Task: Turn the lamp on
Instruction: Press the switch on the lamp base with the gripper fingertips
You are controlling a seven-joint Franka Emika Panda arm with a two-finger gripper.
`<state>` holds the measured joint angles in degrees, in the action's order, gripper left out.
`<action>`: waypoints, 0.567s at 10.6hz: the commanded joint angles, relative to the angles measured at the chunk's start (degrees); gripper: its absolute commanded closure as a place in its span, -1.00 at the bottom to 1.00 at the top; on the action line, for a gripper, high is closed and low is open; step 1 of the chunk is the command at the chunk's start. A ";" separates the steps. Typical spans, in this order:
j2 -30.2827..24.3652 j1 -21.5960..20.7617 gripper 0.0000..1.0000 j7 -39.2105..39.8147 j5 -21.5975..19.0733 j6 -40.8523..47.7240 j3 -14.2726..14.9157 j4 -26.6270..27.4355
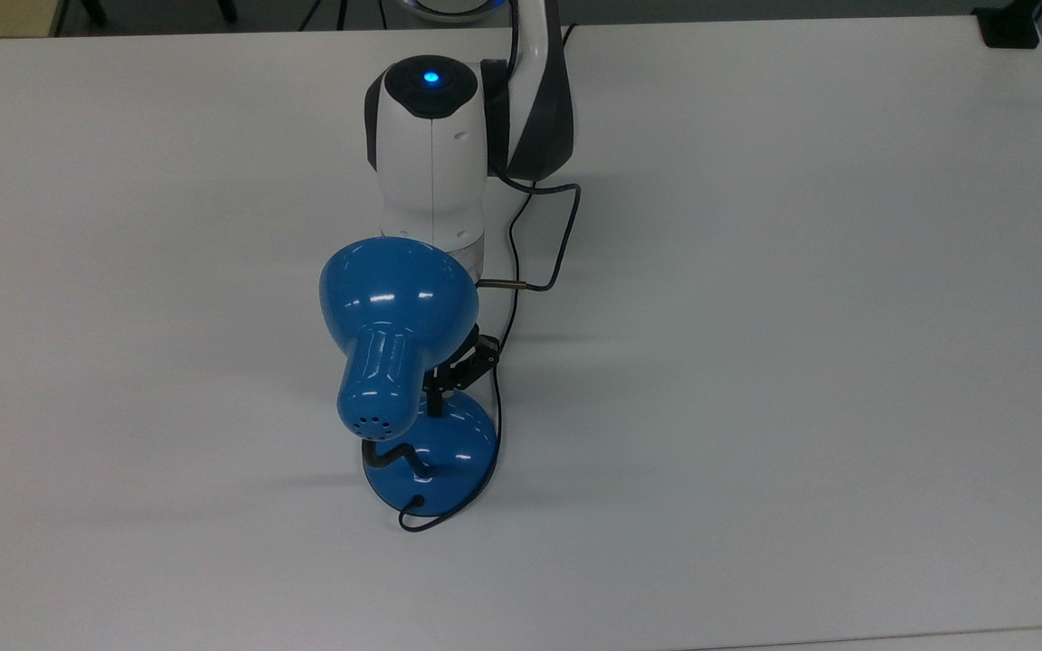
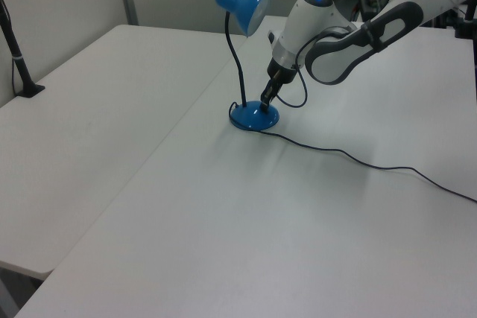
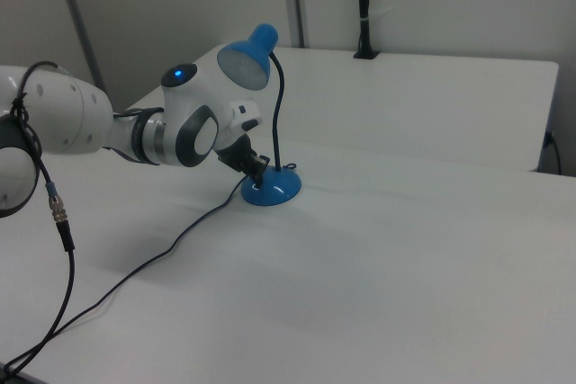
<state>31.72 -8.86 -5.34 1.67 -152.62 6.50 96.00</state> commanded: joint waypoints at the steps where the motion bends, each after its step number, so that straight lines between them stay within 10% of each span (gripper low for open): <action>1: 1.67 -0.63 1.00 -0.90 0.61 -1.10 0.71 -0.02; 6: 3.96 -0.72 1.00 -1.07 1.66 -1.10 0.80 -1.78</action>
<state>32.45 -8.86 -5.34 1.91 -152.63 6.50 95.21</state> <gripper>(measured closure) 0.991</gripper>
